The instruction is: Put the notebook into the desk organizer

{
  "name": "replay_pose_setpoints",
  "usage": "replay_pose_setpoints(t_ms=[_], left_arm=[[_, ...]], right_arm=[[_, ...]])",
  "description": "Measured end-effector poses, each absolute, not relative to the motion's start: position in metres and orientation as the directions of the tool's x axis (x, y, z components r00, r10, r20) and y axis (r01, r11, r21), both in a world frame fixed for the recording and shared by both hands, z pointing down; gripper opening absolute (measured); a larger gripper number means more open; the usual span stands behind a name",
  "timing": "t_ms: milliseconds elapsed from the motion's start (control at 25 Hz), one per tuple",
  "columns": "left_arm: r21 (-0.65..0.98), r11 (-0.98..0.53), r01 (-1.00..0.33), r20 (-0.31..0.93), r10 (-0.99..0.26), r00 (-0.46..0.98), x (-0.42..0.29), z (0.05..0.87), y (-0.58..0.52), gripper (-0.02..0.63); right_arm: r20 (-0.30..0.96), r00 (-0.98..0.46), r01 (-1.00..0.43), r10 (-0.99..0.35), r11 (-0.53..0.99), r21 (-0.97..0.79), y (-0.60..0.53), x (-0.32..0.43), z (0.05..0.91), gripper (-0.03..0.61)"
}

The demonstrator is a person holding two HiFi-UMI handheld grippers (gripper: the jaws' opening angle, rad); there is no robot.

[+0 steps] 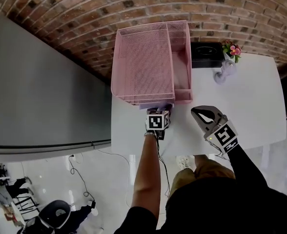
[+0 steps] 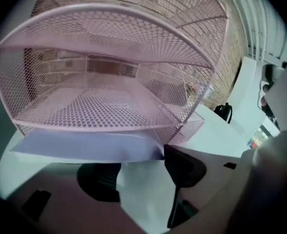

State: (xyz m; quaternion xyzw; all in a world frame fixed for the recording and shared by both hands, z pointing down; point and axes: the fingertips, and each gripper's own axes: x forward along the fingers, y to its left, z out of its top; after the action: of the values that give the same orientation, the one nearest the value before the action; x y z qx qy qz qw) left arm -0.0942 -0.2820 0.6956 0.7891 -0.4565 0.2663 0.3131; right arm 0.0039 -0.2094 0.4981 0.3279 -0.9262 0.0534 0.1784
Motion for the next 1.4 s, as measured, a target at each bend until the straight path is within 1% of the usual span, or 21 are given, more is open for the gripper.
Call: replay_pose_setpoints(t_ms=[40, 120, 240, 440, 480, 520, 640, 680, 760, 1080, 1280, 1400], left_arm=[[0.232, -0.425, -0.875, 0.719, -0.531, 0.449, -0.091, 0.699, -0.277, 0.289], [0.193, -0.487, -0.852, 0.748, -0.488, 0.449, -0.089, 0.709, -0.266, 0.313], [0.167, -0.493, -0.854, 0.774, -0.471, 0.423, -0.094, 0.721, -0.254, 0.319], [0.103, -0.478, -0.872, 0.78, -0.505, 0.369, -0.106, 0.719, -0.248, 0.316], [0.09, -0.461, -0.883, 0.776, -0.524, 0.352, -0.109, 0.714, -0.249, 0.304], [0.072, -0.433, -0.899, 0.768, -0.551, 0.327, -0.114, 0.709, -0.251, 0.258], [0.005, -0.315, -0.949, 0.738, -0.639, 0.216, -0.135, 0.698, -0.257, 0.059], [-0.011, -0.282, -0.959, 0.734, -0.654, 0.184, -0.14, 0.699, -0.257, 0.035], [-0.03, -0.255, -0.967, 0.736, -0.66, 0.151, -0.144, 0.703, -0.256, 0.027], [-0.005, -0.272, -0.962, 0.765, -0.621, 0.171, -0.13, 0.718, -0.263, 0.021], [-0.042, -0.307, -0.951, 0.774, -0.612, 0.163, -0.127, 0.722, -0.277, 0.021], [-0.061, -0.299, -0.952, 0.769, -0.622, 0.146, -0.128, 0.722, -0.284, 0.021]], right_arm=[[0.364, -0.725, -0.623, -0.585, 0.782, 0.015, -0.208, 0.003, 0.499, 0.021], [0.359, -0.732, -0.617, -0.579, 0.787, 0.009, -0.206, 0.002, 0.499, 0.021], [0.355, -0.741, -0.609, -0.57, 0.793, 0.004, -0.203, -0.002, 0.498, 0.021], [0.349, -0.753, -0.594, -0.557, 0.804, 0.001, -0.199, -0.007, 0.496, 0.021], [0.344, -0.756, -0.592, -0.557, 0.806, 0.001, -0.198, -0.008, 0.496, 0.021], [0.339, -0.76, -0.589, -0.555, 0.808, 0.002, -0.196, -0.01, 0.495, 0.021], [0.34, -0.767, -0.579, -0.545, 0.815, 0.001, -0.191, -0.011, 0.498, 0.021], [0.343, -0.767, -0.577, -0.542, 0.817, -0.001, -0.19, -0.011, 0.499, 0.021], [0.34, -0.767, -0.579, -0.544, 0.815, -0.003, -0.19, -0.01, 0.497, 0.021], [0.361, -0.755, -0.591, -0.547, 0.806, -0.014, -0.196, 0.004, 0.508, 0.021], [0.372, -0.756, -0.59, -0.539, 0.807, -0.029, -0.2, 0.007, 0.515, 0.021], [0.387, -0.753, -0.589, -0.533, 0.808, -0.034, -0.202, 0.01, 0.52, 0.021]])
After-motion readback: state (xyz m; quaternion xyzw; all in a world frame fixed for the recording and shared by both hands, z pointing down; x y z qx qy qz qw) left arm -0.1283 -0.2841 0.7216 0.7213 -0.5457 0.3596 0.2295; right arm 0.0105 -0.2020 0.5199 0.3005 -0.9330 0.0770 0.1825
